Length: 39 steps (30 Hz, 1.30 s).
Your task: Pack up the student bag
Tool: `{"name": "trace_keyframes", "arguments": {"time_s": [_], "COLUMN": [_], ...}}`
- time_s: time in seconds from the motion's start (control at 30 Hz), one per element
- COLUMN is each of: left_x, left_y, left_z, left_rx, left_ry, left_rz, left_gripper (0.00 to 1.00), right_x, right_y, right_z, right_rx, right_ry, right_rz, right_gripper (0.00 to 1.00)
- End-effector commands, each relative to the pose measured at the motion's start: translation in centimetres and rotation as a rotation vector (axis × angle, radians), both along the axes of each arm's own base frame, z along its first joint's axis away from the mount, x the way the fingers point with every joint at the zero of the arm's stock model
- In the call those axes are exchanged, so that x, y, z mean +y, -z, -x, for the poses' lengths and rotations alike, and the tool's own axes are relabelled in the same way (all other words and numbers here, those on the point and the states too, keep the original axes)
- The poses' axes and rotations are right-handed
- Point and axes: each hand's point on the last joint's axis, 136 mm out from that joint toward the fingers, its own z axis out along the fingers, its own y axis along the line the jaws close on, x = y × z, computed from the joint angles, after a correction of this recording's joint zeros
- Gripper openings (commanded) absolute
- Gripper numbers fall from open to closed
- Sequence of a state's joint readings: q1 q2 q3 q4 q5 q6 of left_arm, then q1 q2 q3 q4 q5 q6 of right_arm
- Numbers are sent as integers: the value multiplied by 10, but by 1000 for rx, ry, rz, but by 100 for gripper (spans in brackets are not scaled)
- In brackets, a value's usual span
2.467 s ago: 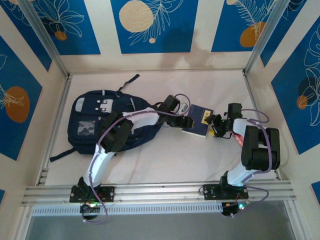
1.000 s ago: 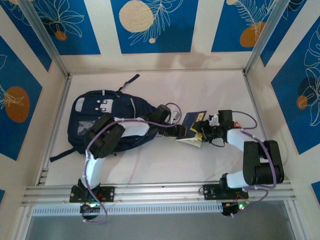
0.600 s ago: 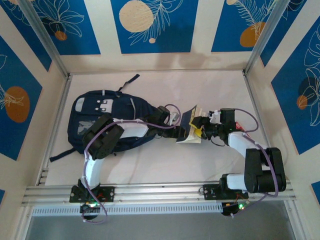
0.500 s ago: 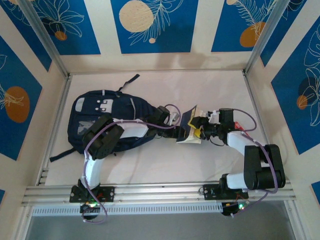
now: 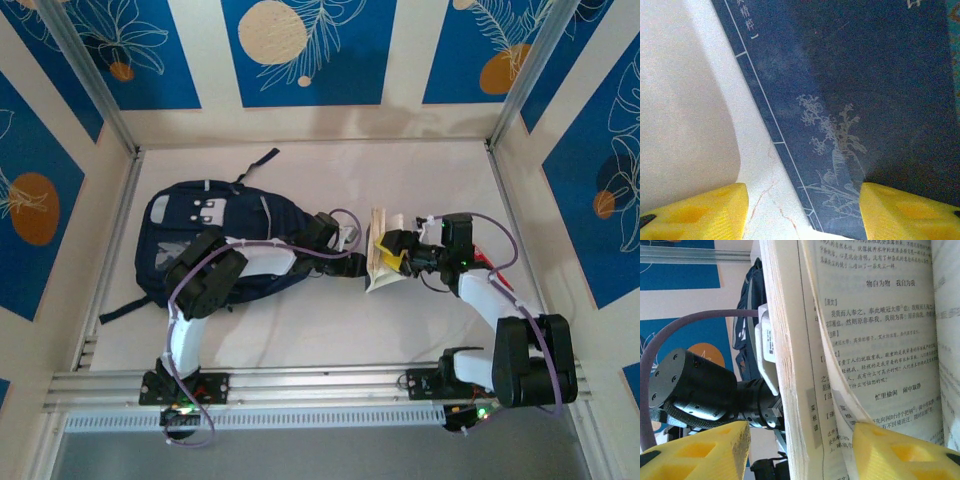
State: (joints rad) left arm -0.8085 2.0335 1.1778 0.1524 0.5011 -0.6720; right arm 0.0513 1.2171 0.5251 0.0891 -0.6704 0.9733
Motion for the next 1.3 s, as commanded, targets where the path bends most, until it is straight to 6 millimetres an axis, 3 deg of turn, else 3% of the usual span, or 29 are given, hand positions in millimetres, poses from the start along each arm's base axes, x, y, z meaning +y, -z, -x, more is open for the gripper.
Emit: {"name": "trace_keyframes", "arguments": {"time_s": [0.0,0.33,0.83,1.1,1.27], "left_x": [17,23,24,23,24], "left_y": [29,32,34,35,31], "left_z": [29,32,34,34,33], "left_rx": [105,102,111,119,107], "left_ry": [33,31,27,24,26], "left_rz": [-103,-113,-111,-104,-107], "left_gripper": [60,60,60,60,60], "right_x": [4,4,2,3,1], "right_y": [7,9,47,52,40], "right_z": [14,15,17,10,8], "right_rx": [58,59,139,148,121], "right_ry": [-29,-25,-37,-46,-36], "right_rz": [-21,-27,72,88,107], "right_gripper": [57,57,59,60,61]}}
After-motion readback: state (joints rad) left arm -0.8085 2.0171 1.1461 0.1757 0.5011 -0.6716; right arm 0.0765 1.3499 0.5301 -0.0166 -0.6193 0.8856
